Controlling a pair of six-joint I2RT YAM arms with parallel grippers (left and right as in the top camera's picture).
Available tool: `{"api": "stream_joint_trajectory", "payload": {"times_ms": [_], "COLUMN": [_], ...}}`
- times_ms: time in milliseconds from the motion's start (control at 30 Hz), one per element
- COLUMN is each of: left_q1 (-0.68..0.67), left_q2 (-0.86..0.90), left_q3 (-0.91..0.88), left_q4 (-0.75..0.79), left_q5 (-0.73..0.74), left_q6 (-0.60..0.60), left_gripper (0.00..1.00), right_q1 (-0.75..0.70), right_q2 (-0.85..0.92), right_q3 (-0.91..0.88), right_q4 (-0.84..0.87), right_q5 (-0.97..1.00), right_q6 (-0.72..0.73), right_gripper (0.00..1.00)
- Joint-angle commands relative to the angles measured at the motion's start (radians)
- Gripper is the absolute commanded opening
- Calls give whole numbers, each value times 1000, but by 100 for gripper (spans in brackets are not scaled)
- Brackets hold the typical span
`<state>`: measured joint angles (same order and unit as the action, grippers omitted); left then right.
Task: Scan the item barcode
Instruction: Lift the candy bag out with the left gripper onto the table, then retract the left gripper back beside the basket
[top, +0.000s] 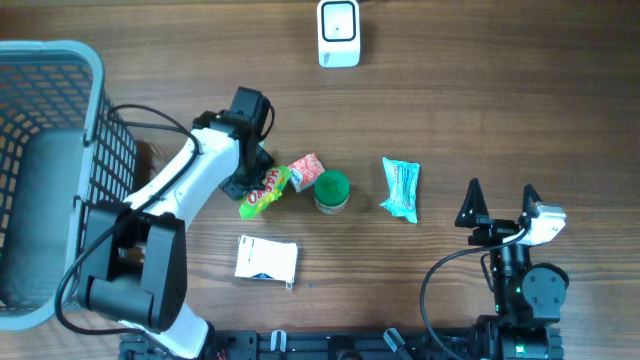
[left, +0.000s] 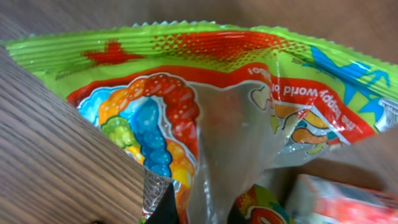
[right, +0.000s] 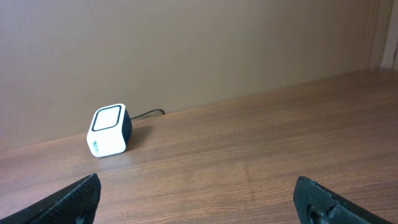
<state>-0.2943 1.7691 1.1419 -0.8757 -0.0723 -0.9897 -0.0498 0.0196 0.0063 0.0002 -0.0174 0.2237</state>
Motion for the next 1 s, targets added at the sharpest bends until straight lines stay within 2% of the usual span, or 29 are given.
{"api": "stream_joint_trajectory", "payload": {"times_ms": [0,33,67,133,233,300,333,400,433,500,567,667,733,967], "left_q1": [-11,-11,-11,-12,-12,-12,-12,-12,-11,-11,-11,-11,-11,0], "left_q2": [-15,-38,-70,-148,-343,-510,-566,-698,-771,-837,-850,-843,-831,-838], "left_q3": [-28,-17,3,51,142,191,193,193,193,193,193,193,193,193], "left_q4": [10,6,-11,-46,-66,17,60,199,336,577,679,682,617,634], "left_q5": [28,31,31,29,-60,-176,-210,-320,-382,-403,-406,-491,-586,-575], "left_q6": [-45,-43,-43,-37,-35,98,126,166,207,361,519,752,836,848], "left_gripper": [22,40,89,100,100,100,100,100,100,100,100,100,100,100], "right_q1": [-3,-3,-3,-3,-3,-3,-3,-3,-3,-3,-3,-3,-3,-3], "right_q2": [-3,-3,-3,-3,-3,-3,-3,-3,-3,-3,-3,-3,-3,-3], "right_q3": [-1,-1,-1,-1,-1,-1,-1,-1,-1,-1,-1,-1,-1,-1], "right_q4": [5,5,5,5,5,5,5,5,5,5,5,5,5,5], "right_q5": [13,13,13,13,13,13,13,13,13,13,13,13,13,13], "right_q6": [15,14,14,14,14,14,14,14,15,14,14,14,14,14], "right_gripper": [100,100,100,100,100,99,100,100,100,100,100,100,100,100]}}
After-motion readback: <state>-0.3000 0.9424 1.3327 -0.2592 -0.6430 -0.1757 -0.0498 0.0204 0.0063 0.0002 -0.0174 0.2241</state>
